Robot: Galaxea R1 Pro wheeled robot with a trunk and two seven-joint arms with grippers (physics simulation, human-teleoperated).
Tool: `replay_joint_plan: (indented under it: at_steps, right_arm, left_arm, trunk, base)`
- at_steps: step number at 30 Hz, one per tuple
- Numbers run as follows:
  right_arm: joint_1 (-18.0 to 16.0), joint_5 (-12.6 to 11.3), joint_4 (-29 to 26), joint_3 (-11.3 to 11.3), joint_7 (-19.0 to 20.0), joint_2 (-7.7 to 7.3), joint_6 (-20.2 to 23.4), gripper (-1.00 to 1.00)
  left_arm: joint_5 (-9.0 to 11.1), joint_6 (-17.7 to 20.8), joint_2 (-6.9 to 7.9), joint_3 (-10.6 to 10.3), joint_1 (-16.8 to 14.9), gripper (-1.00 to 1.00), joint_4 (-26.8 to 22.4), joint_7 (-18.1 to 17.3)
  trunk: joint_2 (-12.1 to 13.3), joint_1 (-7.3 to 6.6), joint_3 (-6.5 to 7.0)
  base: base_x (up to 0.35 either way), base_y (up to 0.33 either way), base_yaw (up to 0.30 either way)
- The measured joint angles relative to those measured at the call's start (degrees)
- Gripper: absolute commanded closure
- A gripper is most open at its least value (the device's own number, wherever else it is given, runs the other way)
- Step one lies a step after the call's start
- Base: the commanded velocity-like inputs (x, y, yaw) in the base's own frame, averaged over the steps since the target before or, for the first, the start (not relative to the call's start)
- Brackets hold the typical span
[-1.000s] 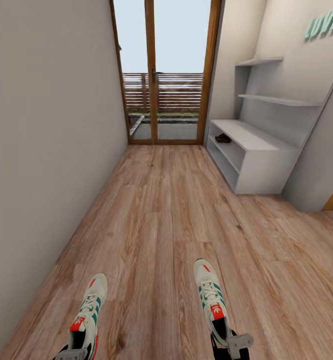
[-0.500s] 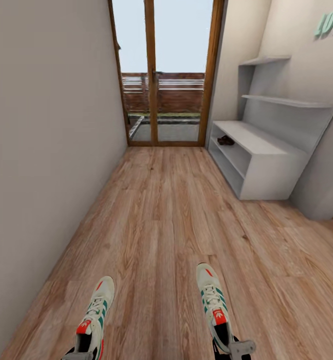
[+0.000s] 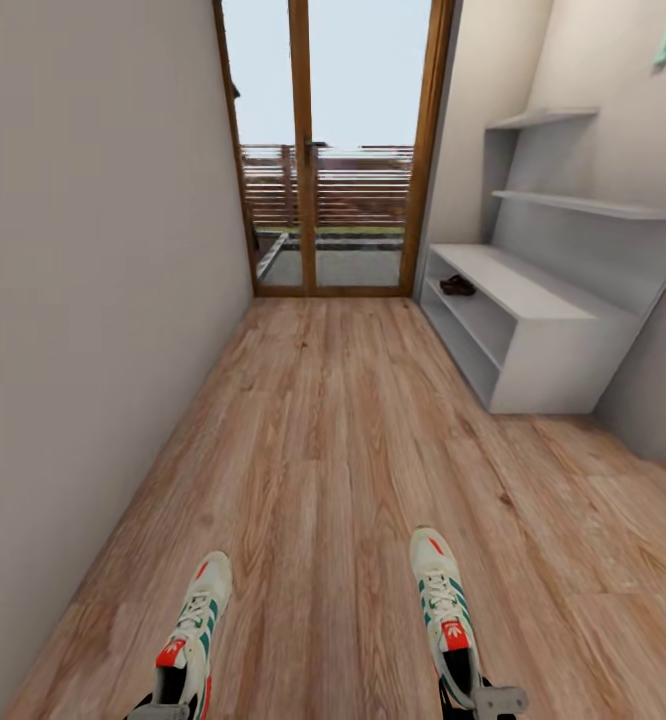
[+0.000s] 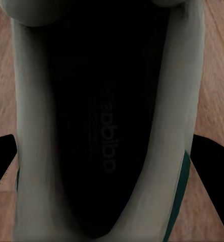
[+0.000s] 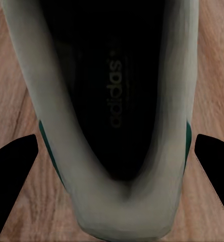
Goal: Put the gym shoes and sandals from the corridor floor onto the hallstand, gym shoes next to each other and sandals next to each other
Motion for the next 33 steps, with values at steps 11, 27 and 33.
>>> replay_joint_plan:
  at_steps: [11,27,33]
  right_arm:
    - [0.0,0.2,0.0,0.1,0.0,0.0,0.0,1.0]
    - [0.0,0.3,0.0,0.3,0.2,0.0,-0.1,1.0]
    - [0.0,0.3,0.0,0.3,0.2,0.0,-0.1,1.0]
  left_arm:
    - [-0.4,-8.8,0.06,-0.3,0.6,1.0,1.4,-0.2]
    - [-0.4,-9.5,0.1,-0.3,0.8,1.0,1.6,-0.2]
    - [-0.4,-9.5,0.07,-0.4,0.8,1.0,1.6,-0.2]
  trunk:
    - [0.0,0.0,0.0]
    - [0.0,0.0,0.0]
    - [0.0,0.0,0.0]
  base:
    - [0.338,0.0,0.0]
    - [0.338,0.0,0.0]
    - [0.338,0.0,0.0]
